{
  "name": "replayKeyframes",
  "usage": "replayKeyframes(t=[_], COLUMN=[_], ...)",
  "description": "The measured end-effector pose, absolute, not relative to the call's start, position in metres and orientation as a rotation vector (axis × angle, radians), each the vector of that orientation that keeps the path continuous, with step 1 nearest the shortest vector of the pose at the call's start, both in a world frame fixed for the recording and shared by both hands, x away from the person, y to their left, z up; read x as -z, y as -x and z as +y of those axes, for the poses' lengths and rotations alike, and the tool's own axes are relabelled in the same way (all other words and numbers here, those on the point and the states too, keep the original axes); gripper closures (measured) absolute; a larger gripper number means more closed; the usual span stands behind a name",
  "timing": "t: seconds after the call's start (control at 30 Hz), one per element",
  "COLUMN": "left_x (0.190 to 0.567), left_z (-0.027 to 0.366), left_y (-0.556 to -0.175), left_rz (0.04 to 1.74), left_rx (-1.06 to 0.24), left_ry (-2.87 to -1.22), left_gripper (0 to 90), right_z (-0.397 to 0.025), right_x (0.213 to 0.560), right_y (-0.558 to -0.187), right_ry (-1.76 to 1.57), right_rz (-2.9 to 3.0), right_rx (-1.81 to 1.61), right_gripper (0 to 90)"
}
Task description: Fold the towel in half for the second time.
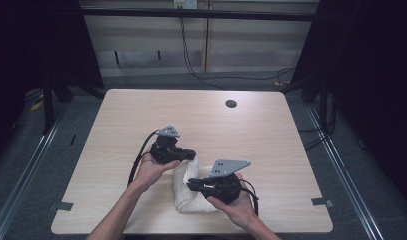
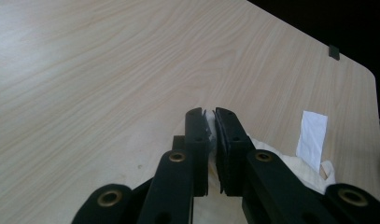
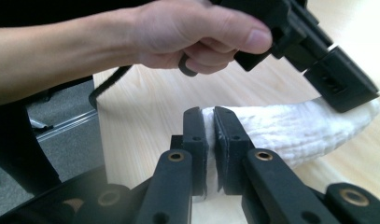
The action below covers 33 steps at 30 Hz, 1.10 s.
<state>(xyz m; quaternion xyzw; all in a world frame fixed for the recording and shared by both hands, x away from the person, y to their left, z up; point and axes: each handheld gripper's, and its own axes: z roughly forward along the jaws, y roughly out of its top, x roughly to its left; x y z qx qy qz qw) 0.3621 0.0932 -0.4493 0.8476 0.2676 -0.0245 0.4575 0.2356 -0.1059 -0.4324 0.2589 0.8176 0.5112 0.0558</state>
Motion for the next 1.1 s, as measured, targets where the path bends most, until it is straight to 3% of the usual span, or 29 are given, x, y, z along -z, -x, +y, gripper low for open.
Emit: replayKeyframes(t=[0.47,0.7,0.83,1.1], left_x=[0.485,0.496,0.495,0.492], left_z=[0.064,0.062,0.057,0.050], left_y=[-0.362,-0.364,-0.363,-0.357], left_rz=[0.654,0.673,0.665,0.634], left_rx=[0.133,0.166,0.166,0.164], left_ry=[-2.192,-2.167,-2.166,-2.135], left_gripper=[83.2,82.7,81.1,72.3], right_z=[-0.125,-0.138,-0.143,-0.150], right_x=[0.460,0.472,0.477,0.478], right_y=[-0.232,-0.235,-0.234,-0.233], right_ry=[-0.856,-0.903,-0.918,-0.960], right_rz=[2.558,2.587,2.604,2.591], right_rx=[-1.407,-1.358,-1.346,-1.325], right_gripper=[79.0,78.6,63.9,47.0])
